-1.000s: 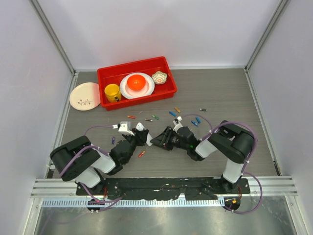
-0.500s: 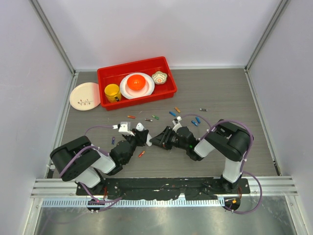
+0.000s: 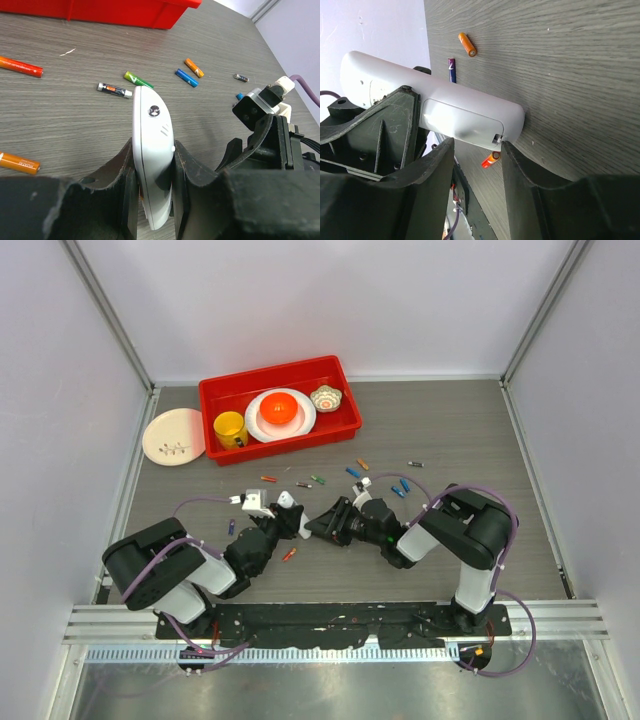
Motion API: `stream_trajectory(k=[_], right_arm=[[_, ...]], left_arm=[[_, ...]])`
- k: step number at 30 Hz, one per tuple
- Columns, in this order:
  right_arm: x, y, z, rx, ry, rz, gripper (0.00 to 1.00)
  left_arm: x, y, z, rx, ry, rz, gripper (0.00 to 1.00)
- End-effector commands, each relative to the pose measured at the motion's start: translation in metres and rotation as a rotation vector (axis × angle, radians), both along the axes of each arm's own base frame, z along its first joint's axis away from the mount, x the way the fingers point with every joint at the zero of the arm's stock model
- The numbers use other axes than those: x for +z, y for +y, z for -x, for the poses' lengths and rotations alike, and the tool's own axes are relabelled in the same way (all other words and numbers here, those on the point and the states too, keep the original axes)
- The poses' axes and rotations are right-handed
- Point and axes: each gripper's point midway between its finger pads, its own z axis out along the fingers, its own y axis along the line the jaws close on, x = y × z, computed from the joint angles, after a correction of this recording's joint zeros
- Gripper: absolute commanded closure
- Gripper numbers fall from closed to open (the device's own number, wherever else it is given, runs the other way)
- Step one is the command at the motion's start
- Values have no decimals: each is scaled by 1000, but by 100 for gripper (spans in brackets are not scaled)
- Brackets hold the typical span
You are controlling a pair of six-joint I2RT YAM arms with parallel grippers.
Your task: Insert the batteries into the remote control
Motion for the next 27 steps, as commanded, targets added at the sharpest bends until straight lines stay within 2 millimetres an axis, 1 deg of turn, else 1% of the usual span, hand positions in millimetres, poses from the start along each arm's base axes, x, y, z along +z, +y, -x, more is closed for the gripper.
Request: stream_trajectory(k=[1, 4, 8, 17, 23, 27], right_arm=[[10, 2, -5, -14, -34, -34, 50], [9, 1, -5, -14, -30, -30, 48], [7, 0, -5, -17, -28, -26, 48], [6, 2, -8, -26, -25, -36, 54], [4, 1, -10, -35, -23, -33, 56], [6, 1, -12, -40, -29, -39, 58]], left_arm=[[53, 1, -4, 27, -150, 163, 100], [52, 1, -4, 31, -148, 160, 100], [51, 1, -4, 28, -146, 160, 100], [52, -1, -3, 17, -142, 173, 100], [53, -3, -2, 10, -144, 178, 100], [51, -4, -2, 6, -137, 178, 100]])
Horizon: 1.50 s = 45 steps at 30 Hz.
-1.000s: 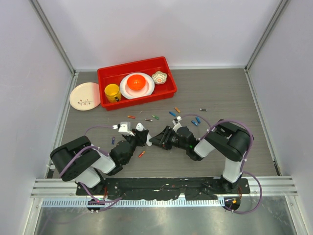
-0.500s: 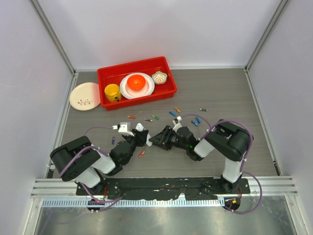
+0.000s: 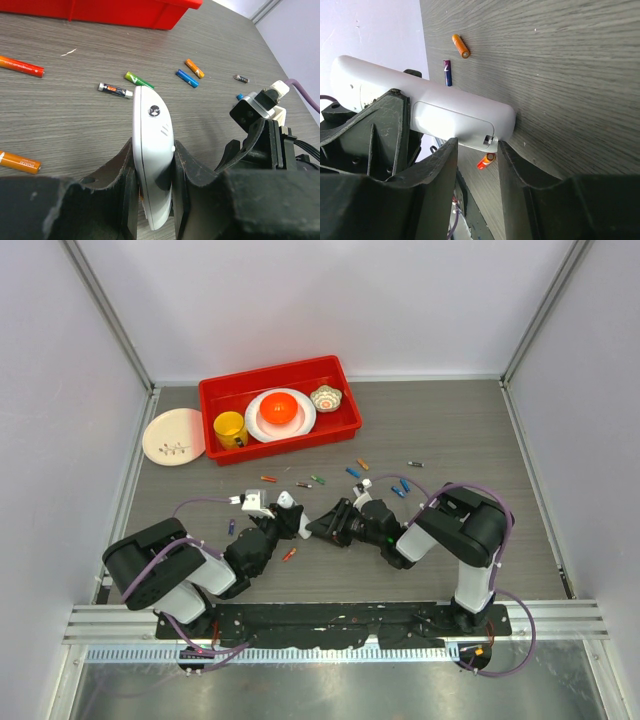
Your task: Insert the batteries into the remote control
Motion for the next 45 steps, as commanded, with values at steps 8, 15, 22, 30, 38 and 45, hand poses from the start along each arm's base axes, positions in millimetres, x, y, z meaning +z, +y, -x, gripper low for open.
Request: stream_trajectory(k=[8, 15, 22, 30, 38, 45], right_arm=[[15, 4, -11, -22, -53, -42, 63], [16, 6, -12, -20, -57, -47, 63], [22, 9, -14, -13, -75, -51, 65], [25, 10, -15, -9, -82, -59, 68], [27, 12, -16, -8, -86, -64, 71], [30, 14, -18, -5, -91, -70, 76]], left_arm=[[50, -5, -2, 2, -133, 176, 100], [49, -7, -2, -2, -128, 177, 100], [48, -8, -1, -9, -126, 179, 100], [45, -10, -1, -10, -119, 175, 100], [46, -11, -1, -16, -119, 175, 100], [46, -12, -1, -19, -120, 176, 100]])
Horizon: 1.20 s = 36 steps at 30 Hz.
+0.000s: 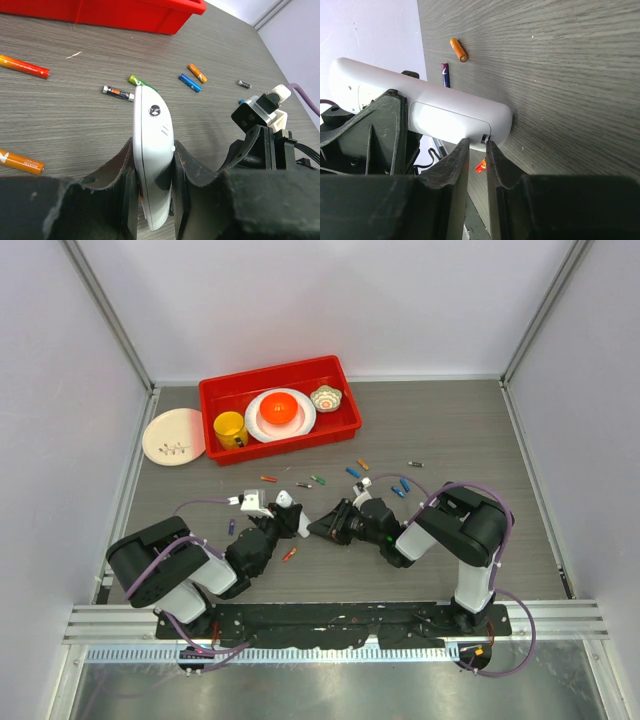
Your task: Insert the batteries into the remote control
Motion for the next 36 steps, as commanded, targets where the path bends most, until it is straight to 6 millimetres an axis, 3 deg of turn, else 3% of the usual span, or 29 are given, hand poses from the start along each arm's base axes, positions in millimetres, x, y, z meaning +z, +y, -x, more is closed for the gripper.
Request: stream_trajectory(k=[1, 9, 36], right_arm=[[31, 13, -15, -2, -91, -80, 77], [33, 15, -17, 1, -100, -75, 81], [47, 8, -13, 3, -143, -63, 81]], left_arm=[[46, -13, 1, -38, -122, 158, 100], [47, -14, 2, -46, -123, 161, 100], [36, -10, -1, -16, -120, 93, 100]])
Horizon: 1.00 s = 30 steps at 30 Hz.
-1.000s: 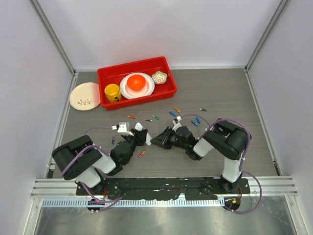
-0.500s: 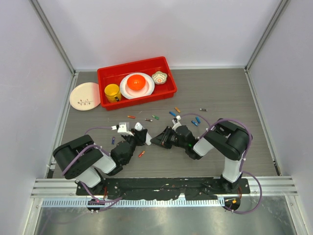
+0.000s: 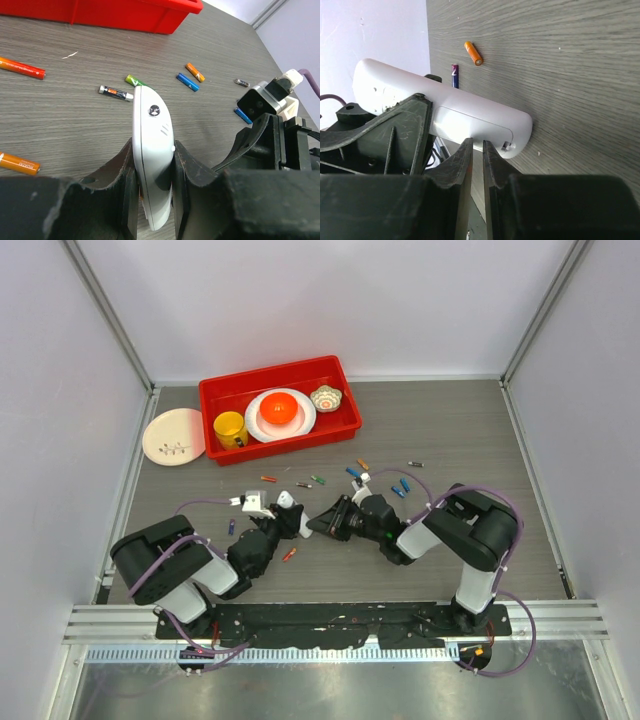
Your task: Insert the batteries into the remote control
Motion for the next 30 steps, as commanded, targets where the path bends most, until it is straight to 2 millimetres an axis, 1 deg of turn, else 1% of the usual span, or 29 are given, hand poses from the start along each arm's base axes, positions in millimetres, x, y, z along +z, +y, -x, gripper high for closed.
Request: stream_trajectory(k=[1, 5, 8, 9, 12, 18, 30], right_arm=[[35, 6, -9, -11, -93, -74, 81], [35, 6, -8, -5, -97, -72, 80], [32, 3, -6, -7, -88, -60, 65], [28, 1, -4, -8, -81, -51, 57], [22, -5, 0, -14, -63, -38, 49], [8, -9, 5, -19, -26, -21, 50], [7, -4, 0, -26, -28, -39, 52]], left_arm=[[35, -9, -1, -20, -107, 104, 100], [36, -8, -1, -14, -107, 102, 100], [37, -6, -2, -3, -111, 103, 100], [36, -6, -2, -1, -110, 101, 100], [36, -5, -3, 6, -110, 101, 100], [32, -6, -3, 5, -102, 94, 100], [26, -10, 2, -8, -89, 83, 100]])
